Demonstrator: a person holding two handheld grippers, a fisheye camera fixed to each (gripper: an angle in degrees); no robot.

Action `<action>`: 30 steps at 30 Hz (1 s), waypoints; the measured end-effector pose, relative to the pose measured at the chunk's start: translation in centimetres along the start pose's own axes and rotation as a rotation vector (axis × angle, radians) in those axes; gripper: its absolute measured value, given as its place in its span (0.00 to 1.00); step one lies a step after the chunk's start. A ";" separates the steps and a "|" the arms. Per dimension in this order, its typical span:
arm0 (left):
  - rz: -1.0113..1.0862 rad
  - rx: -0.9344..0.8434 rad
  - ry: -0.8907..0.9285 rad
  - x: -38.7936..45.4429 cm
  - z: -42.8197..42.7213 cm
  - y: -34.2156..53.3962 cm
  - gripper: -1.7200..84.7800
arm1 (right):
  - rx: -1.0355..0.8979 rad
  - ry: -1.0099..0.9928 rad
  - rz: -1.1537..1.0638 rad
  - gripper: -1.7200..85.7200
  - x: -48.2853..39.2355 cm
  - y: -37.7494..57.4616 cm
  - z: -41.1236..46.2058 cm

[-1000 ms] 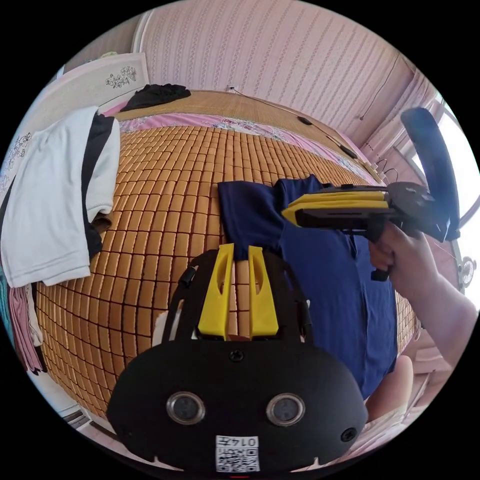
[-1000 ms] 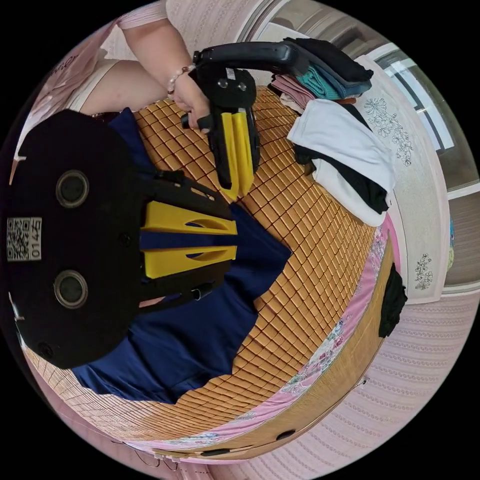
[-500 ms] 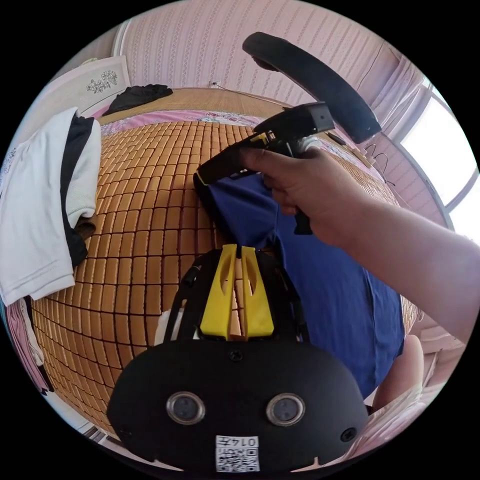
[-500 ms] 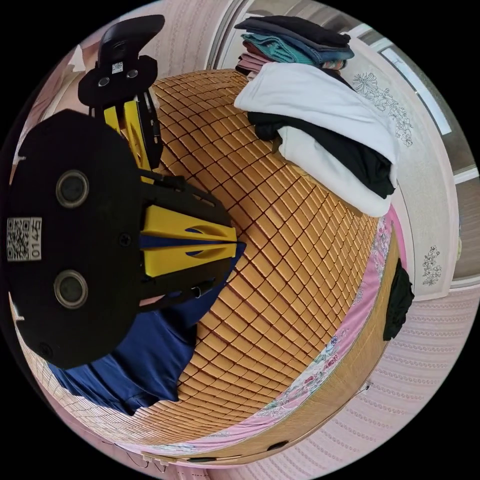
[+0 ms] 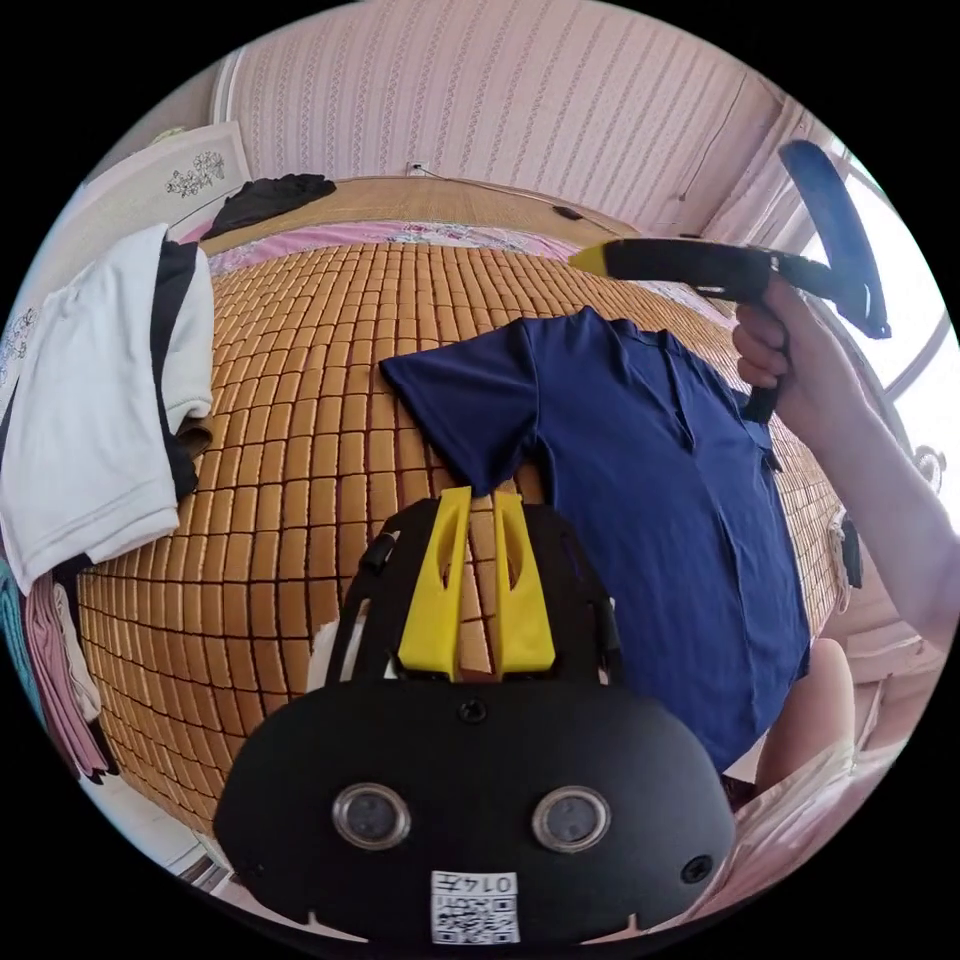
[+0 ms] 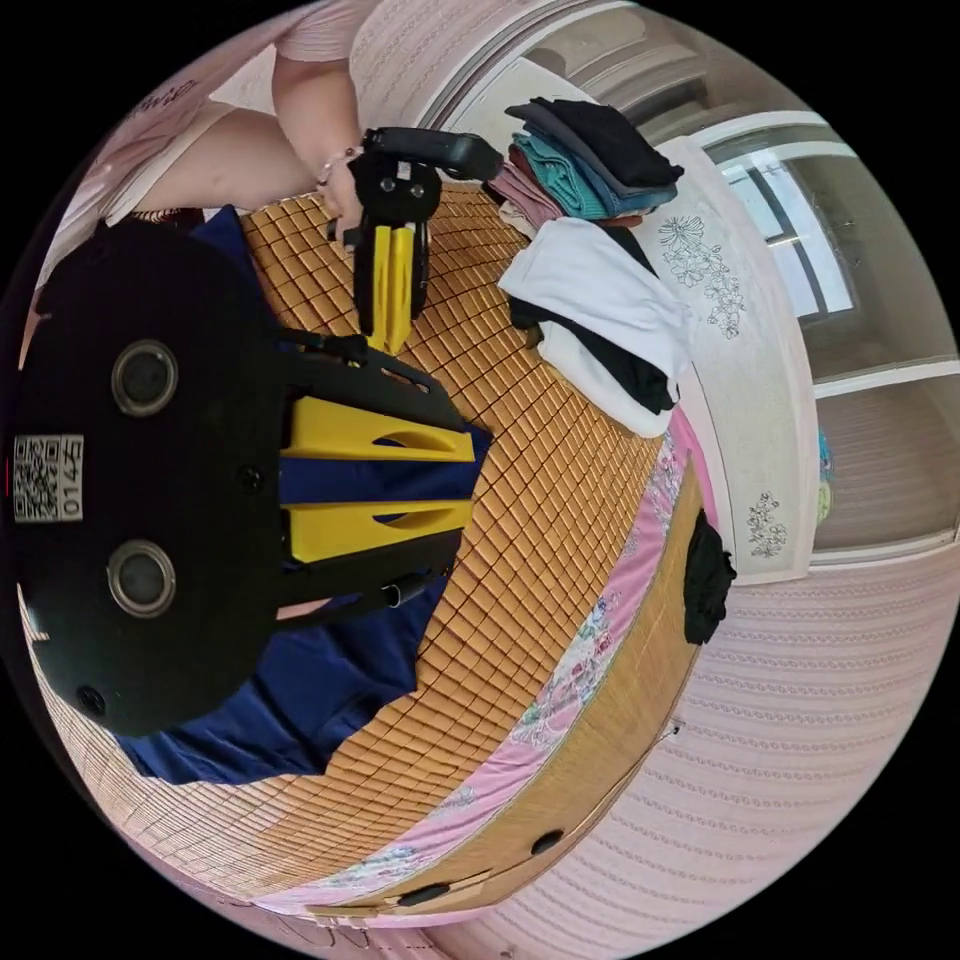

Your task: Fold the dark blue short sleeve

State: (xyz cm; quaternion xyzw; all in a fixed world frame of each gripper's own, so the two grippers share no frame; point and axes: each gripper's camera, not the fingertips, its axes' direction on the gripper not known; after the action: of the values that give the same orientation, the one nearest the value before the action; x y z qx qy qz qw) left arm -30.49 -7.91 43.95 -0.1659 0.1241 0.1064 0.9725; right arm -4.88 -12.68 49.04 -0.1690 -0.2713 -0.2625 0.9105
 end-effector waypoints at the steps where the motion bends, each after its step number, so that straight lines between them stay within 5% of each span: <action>1: 0.032 -0.022 0.013 0.7 -0.5 1.2 0.08 | -0.020 0.044 0.039 0.09 0.8 3.3 -1.9; 9: 0.103 -0.247 0.105 5.9 -3.6 11.6 0.09 | -0.421 0.225 0.441 0.10 1.4 26.5 -10.6; 13: 0.080 -0.337 0.103 8.0 -3.8 14.3 0.10 | -0.509 0.155 0.591 0.12 0.0 33.0 -12.2; 21: 0.191 -0.435 -0.065 11.1 -1.7 13.6 0.05 | -0.555 0.121 0.636 0.10 -0.7 36.3 -10.1; 30: 0.181 -0.440 -0.019 11.4 -3.0 14.1 0.01 | -0.537 0.080 0.652 0.02 1.1 37.4 -13.0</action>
State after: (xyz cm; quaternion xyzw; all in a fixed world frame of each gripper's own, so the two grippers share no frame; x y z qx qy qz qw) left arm -23.83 5.90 33.86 -0.3608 0.1031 0.2192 0.9006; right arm 22.47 11.17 33.14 -0.4667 -0.0903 -0.0285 0.8793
